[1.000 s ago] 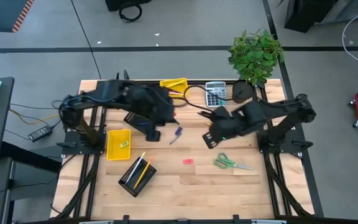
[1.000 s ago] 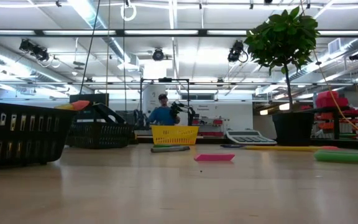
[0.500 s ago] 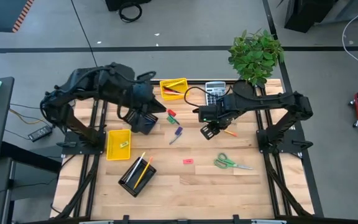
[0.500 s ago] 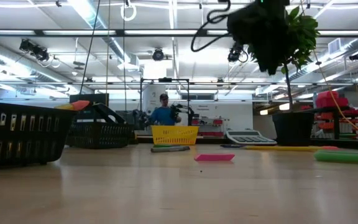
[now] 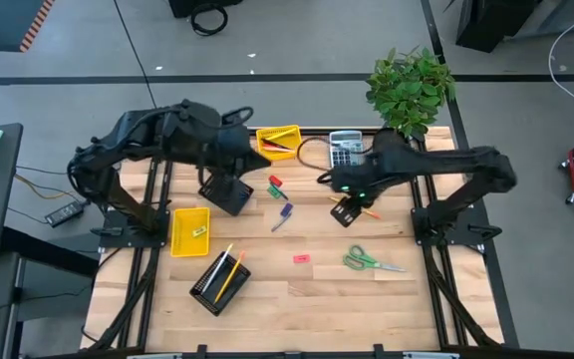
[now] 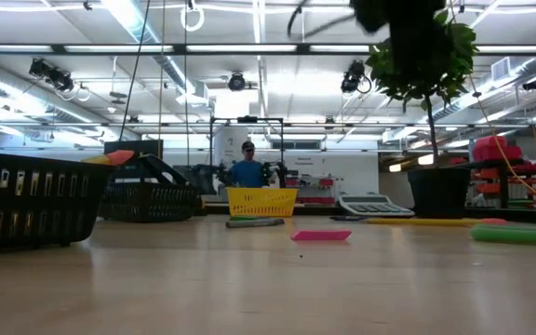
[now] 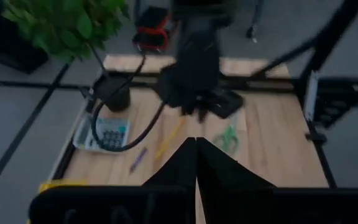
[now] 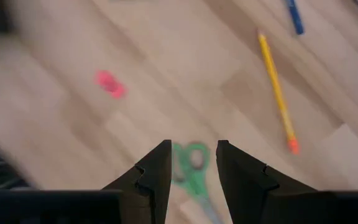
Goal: Sort crayons/erasers/pens/pencils in bins
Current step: Put the yellow pencil into the bottom black basket
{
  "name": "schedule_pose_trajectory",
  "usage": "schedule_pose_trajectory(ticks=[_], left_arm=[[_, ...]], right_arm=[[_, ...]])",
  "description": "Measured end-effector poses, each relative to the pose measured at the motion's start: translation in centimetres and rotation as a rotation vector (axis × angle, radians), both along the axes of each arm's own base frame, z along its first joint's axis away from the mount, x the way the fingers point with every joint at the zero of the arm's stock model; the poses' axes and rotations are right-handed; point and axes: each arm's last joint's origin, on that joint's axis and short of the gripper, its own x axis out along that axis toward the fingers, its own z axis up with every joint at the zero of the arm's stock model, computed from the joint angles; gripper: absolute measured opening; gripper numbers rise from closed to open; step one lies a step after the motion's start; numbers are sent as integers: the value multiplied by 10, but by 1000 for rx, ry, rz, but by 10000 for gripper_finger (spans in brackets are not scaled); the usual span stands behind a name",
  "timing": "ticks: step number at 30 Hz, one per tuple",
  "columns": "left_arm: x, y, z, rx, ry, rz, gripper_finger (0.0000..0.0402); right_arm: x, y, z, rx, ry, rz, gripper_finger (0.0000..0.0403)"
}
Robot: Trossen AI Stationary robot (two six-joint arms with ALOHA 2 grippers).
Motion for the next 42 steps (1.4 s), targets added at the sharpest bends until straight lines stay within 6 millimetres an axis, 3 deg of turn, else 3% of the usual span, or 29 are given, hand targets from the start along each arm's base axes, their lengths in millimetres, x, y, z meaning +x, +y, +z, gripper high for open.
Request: schedule_pose_trajectory(ticks=[3, 7, 12, 16, 23, 31, 34, 42], left_arm=[[11, 9, -1, 19, -23, 14, 23], [41, 27, -16, -12, -15, -24, 26], [102, 37, -57, 12, 34, -142, 31], [145, 39, -88, -10, 16, -221, 45], [203, 59, -160, 15, 89, -235, 76], [244, 69, -255, -2, 265, -255, 92], [255, 71, -281, -1, 281, -248, 95], [278, 75, -317, 33, 191, -233, 90]], right_arm=[[-22, 12, 31, 2, -123, -57, 133], [-59, 26, 67, -38, -297, -160, 133], [-97, 40, 88, -39, -429, -224, 133], [-115, 54, 94, 0, -482, -189, 133], [-127, 70, 96, -4, -525, -157, 133], [-131, 76, 98, -61, -622, -246, 133], [-132, 79, 98, -47, -626, -231, 133], [-133, 83, 99, -5, -623, -223, 133]])
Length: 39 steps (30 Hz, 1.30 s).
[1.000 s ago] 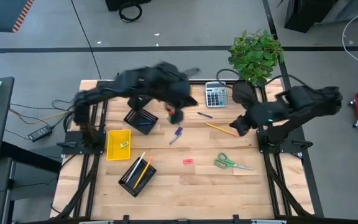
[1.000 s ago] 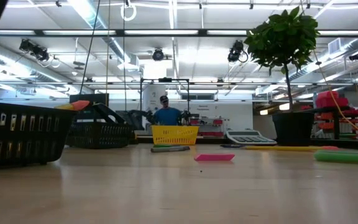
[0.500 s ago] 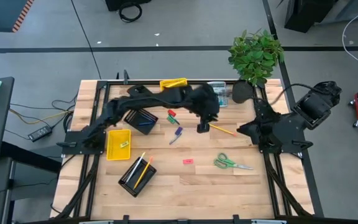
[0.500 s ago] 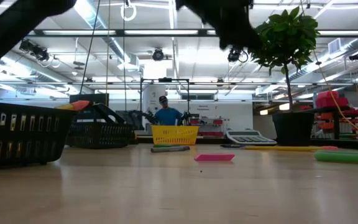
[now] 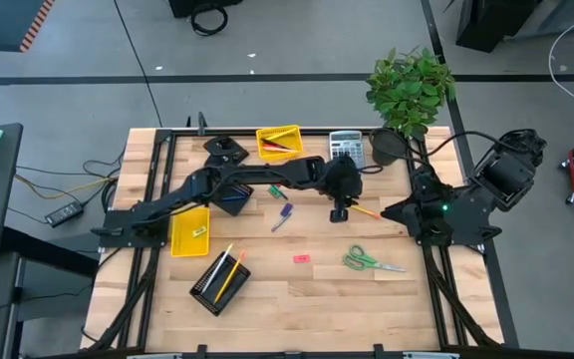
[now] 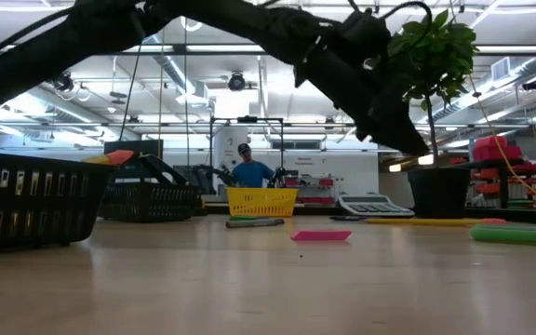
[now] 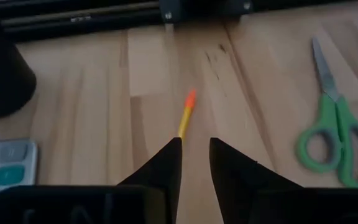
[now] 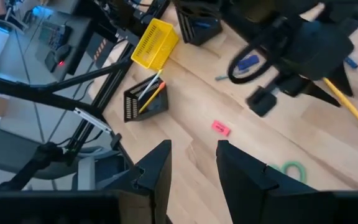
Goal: Sort crayons/erasers/pens/pencils in bins
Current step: Put the yellow pencil into the bottom black basket
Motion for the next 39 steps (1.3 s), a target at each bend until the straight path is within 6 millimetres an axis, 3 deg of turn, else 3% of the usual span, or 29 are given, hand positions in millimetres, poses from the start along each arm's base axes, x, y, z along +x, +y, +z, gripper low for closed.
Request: schedule_pose_trajectory(ticks=[4, 14, 21, 29, 34, 39], left_arm=[[9, 1, -26, 2, -9, -1, 95], [15, 2, -70, -29, 43, 30, 103], [16, 2, -86, -37, 63, 39, 105], [17, -3, -82, -42, 59, 36, 112], [20, -7, -47, 51, -71, -34, 113], [24, 5, -36, 109, -185, -25, 119]], right_arm=[[0, 0, 0, 1, 5, 3, 133], [-3, -4, -3, -16, 35, -39, 133], [-5, -6, -5, -44, 43, -55, 133], [-7, -7, -5, -46, 54, -48, 133], [-10, -9, -3, -48, 51, -36, 133], [-11, -10, -3, -46, 47, -34, 133]])
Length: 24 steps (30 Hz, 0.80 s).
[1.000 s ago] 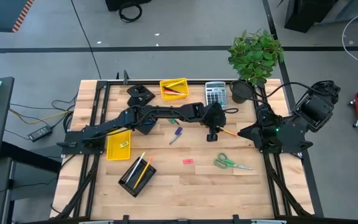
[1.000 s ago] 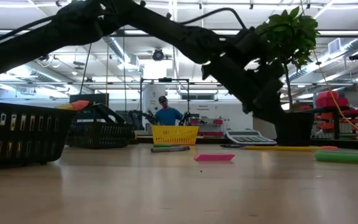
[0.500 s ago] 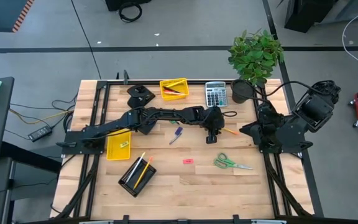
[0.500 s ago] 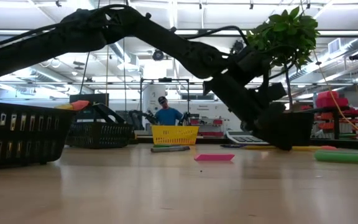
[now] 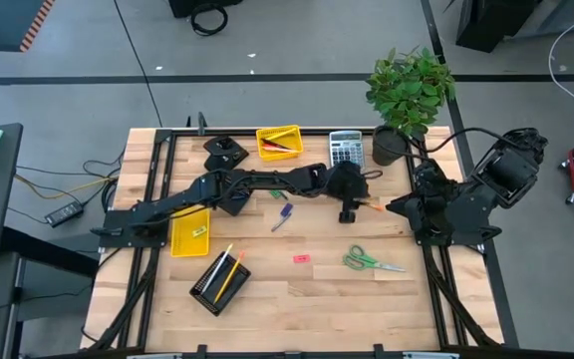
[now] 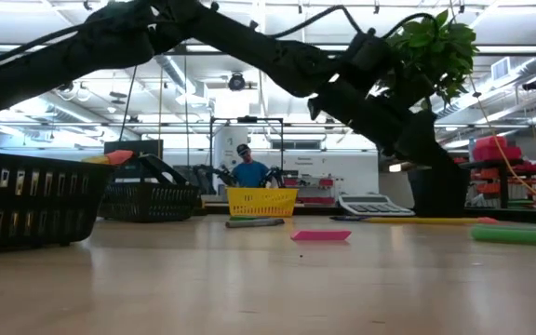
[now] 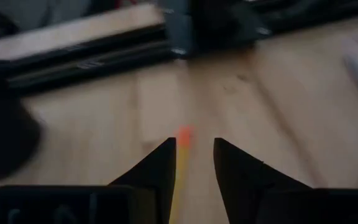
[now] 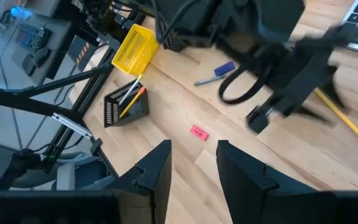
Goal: Sort crayons/erasers/pens/pencils in bins
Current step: Put the yellow pencil into the bottom black basket
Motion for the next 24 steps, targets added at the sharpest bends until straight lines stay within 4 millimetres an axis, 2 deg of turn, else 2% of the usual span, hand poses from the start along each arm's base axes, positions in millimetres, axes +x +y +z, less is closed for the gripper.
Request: schedule_pose_trajectory(ticks=[3, 6, 8, 11, 16, 18, 24], left_arm=[[0, 14, -15, -1, 18, 41, 125], [-2, 25, -41, -56, 87, 87, 137], [-4, 30, -45, -86, 112, 110, 147], [-4, 31, -39, -72, 89, 92, 162], [-9, 28, -54, -83, 152, 87, 179], [-11, 23, -63, -105, 166, 90, 185], [-14, 3, -73, -150, 215, 114, 195]], right_arm=[[0, 0, 0, 5, 0, -1, 133], [0, 1, 0, 19, 9, 10, 133], [0, 1, 0, 27, 10, 14, 133], [0, 1, 0, 28, 10, 14, 133], [0, 1, 0, 28, 10, 14, 133], [0, 1, 0, 28, 10, 14, 133], [0, 1, 0, 25, 11, 16, 133]])
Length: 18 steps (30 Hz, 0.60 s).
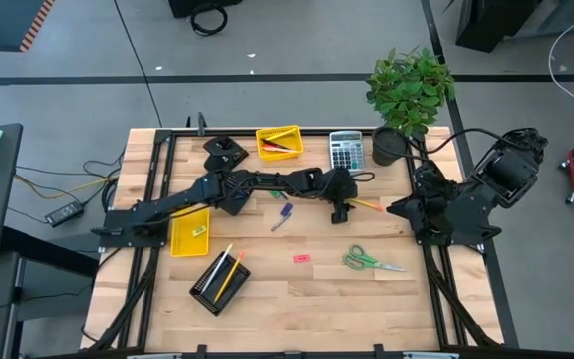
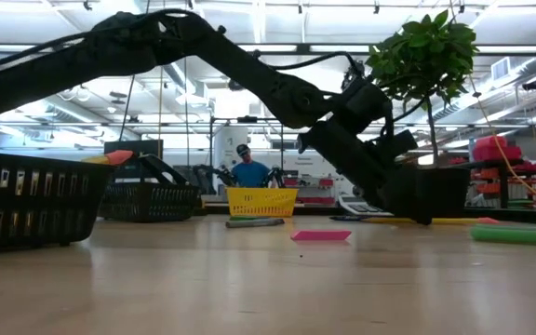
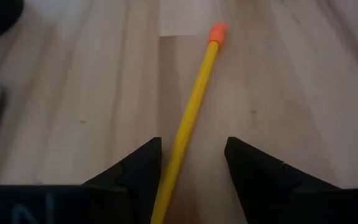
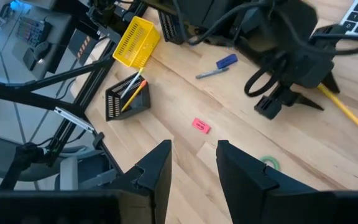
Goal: Sort crayons/erasers/pens/pencils in bins
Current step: Put the yellow pencil into the bottom black basket
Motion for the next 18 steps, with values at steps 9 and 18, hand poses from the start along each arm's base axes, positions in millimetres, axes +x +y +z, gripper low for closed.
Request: schedule_pose_trajectory(ticks=[9, 18], left_arm=[[3, -38, -5, -30, 18, 60, 181], [3, -65, -8, -74, 43, 121, 101]], right_arm=[[0, -1, 0, -42, -6, 5, 133], [0, -1, 0, -81, -7, 25, 133]])
